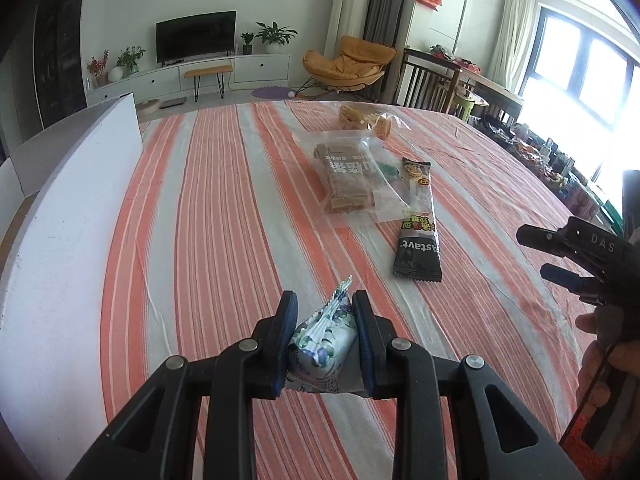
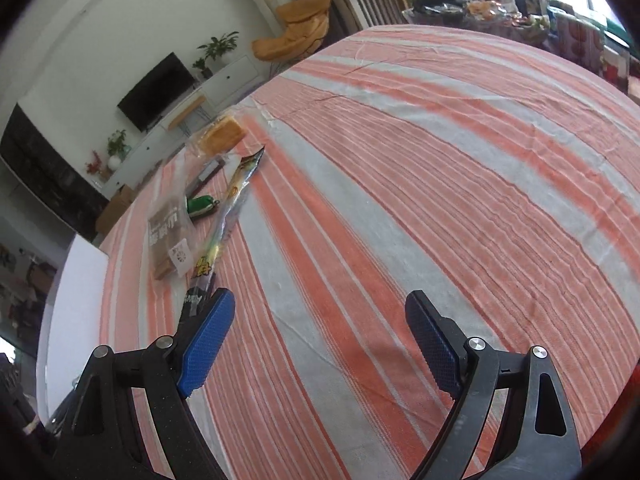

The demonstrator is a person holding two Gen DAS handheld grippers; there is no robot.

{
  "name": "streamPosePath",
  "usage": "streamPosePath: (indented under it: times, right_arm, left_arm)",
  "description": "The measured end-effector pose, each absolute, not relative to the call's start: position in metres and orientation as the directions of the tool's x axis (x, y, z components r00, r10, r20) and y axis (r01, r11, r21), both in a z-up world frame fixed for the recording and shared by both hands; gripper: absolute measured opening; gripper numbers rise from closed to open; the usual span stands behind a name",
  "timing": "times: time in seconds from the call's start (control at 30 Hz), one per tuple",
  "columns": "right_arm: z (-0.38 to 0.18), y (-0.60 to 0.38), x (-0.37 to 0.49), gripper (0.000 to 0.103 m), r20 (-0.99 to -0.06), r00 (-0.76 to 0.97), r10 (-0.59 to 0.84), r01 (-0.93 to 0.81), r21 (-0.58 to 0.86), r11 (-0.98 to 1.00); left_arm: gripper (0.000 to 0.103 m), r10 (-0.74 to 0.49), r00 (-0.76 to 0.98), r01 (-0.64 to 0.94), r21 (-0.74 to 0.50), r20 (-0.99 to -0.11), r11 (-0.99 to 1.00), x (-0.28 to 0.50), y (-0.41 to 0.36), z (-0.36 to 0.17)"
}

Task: Organize snacks
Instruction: 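Grasp the black Astavt bar with the right gripper while the left gripper holds the triangular packet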

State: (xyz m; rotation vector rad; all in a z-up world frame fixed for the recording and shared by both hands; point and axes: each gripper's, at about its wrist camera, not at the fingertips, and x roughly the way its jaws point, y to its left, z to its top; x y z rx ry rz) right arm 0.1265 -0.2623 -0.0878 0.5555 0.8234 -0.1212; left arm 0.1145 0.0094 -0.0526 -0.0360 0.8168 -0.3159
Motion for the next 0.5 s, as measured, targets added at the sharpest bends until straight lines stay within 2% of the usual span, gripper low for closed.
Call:
streamPosePath:
  times: [0.1, 0.13, 0.23, 0.37, 0.4, 0.43, 0.47, 0.5]
  right_arm:
    - [-0.069, -0.238, 0.178, 0.090, -0.741, 0.646, 0.185, 0.211, 0.406, 0.889]
    - [-0.069, -0.222, 0.197, 0.086, -0.772, 0.605, 0.195, 0.177, 0.369, 0.912]
    - [-0.086, -0.171, 0.232, 0.086, -0.852, 0.486, 0.195, 0.093, 0.272, 0.958]
    - [-0.112, -0.127, 0.235, 0.084, -0.906, 0.423, 0.001, 0.048, 0.023, 0.999]
    - [-0.112, -0.127, 0.228, 0.080, -0.897, 0.442, -0.029, 0.049, -0.008, 0.999]
    - [-0.111, -0.130, 0.219, 0.072, -0.889, 0.456, -0.026, 0.048, -0.004, 0.999]
    - [-0.110, -0.135, 0.211, 0.054, -0.885, 0.464, -0.030, 0.050, -0.007, 0.999]
    - [-0.108, -0.140, 0.201, 0.042, -0.884, 0.465, -0.045, 0.056, -0.022, 0.998]
  left_arm:
    - [0.028, -0.307, 0.638, 0.257, -0.180, -0.707, 0.949, 0.102, 0.015, -0.046]
    - [0.028, -0.311, 0.639, 0.255, -0.187, -0.704, 0.949, 0.098, 0.017, -0.043]
    - [0.028, -0.319, 0.647, 0.252, -0.200, -0.693, 0.947, 0.087, 0.025, -0.035]
    - [0.028, -0.331, 0.644, 0.260, -0.209, -0.690, 0.943, 0.074, 0.034, -0.026]
    - [0.028, -0.336, 0.644, 0.263, -0.213, -0.687, 0.941, 0.071, 0.036, -0.024]
    - [0.028, -0.341, 0.643, 0.268, -0.216, -0.685, 0.939, 0.067, 0.038, -0.022]
    - [0.028, -0.348, 0.642, 0.275, -0.218, -0.683, 0.936, 0.064, 0.039, -0.020]
    - [0.028, -0.353, 0.641, 0.283, -0.218, -0.682, 0.934, 0.061, 0.038, -0.018]
